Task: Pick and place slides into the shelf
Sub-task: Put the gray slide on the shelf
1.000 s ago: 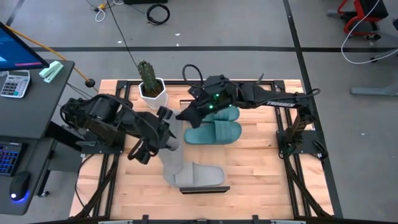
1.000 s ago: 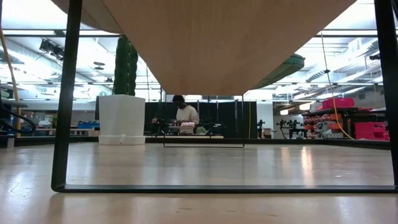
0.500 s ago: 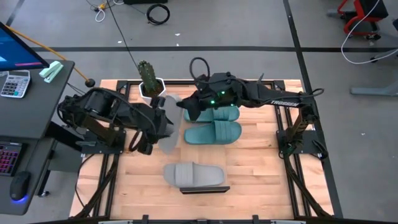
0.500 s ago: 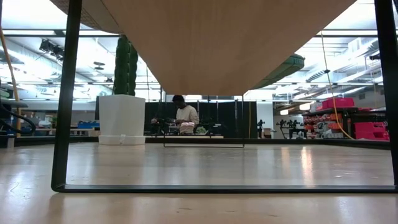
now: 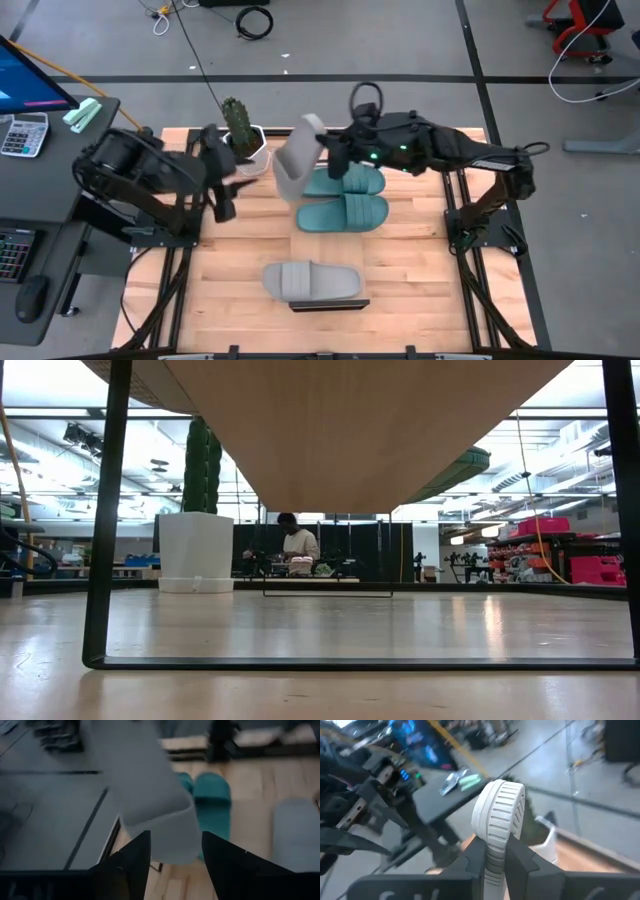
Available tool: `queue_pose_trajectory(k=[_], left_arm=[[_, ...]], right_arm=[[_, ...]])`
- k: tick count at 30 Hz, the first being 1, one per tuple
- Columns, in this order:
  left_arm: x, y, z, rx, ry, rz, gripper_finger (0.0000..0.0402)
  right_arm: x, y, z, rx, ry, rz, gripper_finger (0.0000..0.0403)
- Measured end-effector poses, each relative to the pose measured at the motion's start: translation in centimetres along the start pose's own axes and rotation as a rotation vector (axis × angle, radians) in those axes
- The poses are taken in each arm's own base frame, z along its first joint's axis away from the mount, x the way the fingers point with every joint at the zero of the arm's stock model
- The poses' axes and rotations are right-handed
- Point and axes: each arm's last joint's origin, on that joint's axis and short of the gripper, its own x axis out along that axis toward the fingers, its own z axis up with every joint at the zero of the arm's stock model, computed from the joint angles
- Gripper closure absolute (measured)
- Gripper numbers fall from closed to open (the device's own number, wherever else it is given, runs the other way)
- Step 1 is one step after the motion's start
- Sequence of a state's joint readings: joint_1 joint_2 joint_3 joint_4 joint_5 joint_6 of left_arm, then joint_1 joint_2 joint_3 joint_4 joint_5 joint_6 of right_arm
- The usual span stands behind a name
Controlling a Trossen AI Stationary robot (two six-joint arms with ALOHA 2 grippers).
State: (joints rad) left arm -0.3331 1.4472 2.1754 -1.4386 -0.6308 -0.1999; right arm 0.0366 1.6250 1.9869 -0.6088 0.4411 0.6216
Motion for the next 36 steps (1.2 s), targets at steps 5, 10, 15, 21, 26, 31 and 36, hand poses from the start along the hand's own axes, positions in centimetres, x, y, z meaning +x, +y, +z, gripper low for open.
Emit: queue_pose_trajectory(k=[5,10,15,21,26,31,36], left_arm=[[-1.4,1.3,-0.2,-0.264,-0.066,0.067,0.0224],[-1.1,1.1,-0.2,-0.436,-0.092,0.125,0.0225],[0.2,0.1,-1.3,-0.454,-0.032,0.176,0.0230],[2.2,-2.0,-4.1,-0.464,0.070,0.242,0.0230],[3.8,-4.1,-6.8,-0.553,0.050,0.262,0.0230],[5.1,-6.2,-9.0,-0.697,-0.116,0.238,0.0230],[5.9,-7.8,-11.0,-0.808,-0.247,0.195,0.0230]], right_arm=[[-2.9,1.3,0.5,-0.015,-0.112,-0.035,0.0355],[-4.3,3.3,-0.3,-0.069,-0.200,-0.075,0.0355],[-6.0,5.1,-1.2,-0.154,-0.241,-0.091,0.0355],[-8.4,5.9,-1.5,-0.174,-0.274,-0.119,0.0355],[-9.7,6.5,-1.8,-0.162,-0.284,-0.112,0.0355],[-10.4,7.5,-2.1,-0.116,-0.299,-0.071,0.0355],[-10.2,8.0,-2.5,-0.108,-0.304,-0.055,0.0355]])
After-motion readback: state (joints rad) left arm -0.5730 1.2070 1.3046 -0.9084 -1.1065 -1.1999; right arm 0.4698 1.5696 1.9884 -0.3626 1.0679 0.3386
